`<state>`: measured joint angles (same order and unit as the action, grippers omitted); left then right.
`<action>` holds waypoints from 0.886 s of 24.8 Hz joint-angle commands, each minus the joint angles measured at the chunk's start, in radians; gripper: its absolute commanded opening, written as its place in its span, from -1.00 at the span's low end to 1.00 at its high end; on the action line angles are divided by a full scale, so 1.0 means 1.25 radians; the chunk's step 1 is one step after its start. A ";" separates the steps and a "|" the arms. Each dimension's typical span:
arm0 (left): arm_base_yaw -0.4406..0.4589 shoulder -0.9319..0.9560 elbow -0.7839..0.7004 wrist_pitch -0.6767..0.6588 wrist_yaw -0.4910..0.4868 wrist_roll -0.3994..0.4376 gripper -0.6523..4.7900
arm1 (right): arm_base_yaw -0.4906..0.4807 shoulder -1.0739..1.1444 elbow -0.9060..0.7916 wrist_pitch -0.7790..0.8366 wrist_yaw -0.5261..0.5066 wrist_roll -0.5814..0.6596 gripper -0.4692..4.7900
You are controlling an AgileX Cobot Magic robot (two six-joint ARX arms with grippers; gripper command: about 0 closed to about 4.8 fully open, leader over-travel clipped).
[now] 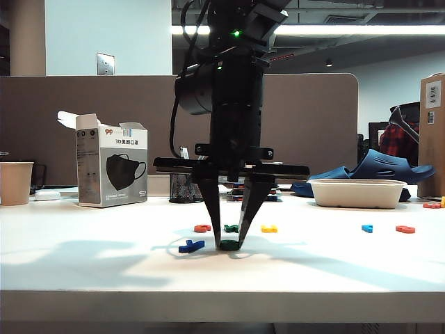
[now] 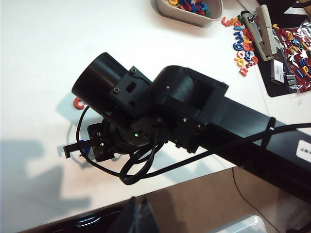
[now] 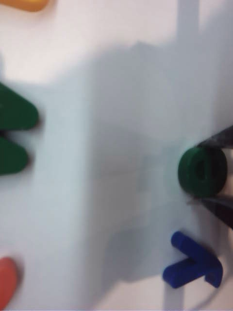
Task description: Select the appropriate letters from the row of letter magnets placed on the table to arrange into the word "yes".
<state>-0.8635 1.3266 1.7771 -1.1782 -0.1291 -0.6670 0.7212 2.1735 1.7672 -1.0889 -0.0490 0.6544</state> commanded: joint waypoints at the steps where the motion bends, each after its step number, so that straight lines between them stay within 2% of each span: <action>1: -0.001 -0.003 0.002 0.007 -0.005 0.003 -0.78 | 0.001 -0.003 0.002 -0.011 0.002 0.003 -0.43; 22: -0.001 -0.003 0.002 0.007 -0.005 0.003 -0.78 | 0.000 -0.003 0.002 -0.014 0.002 -0.002 -0.40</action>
<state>-0.8635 1.3266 1.7771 -1.1782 -0.1287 -0.6670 0.7208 2.1735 1.7676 -1.1072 -0.0486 0.6533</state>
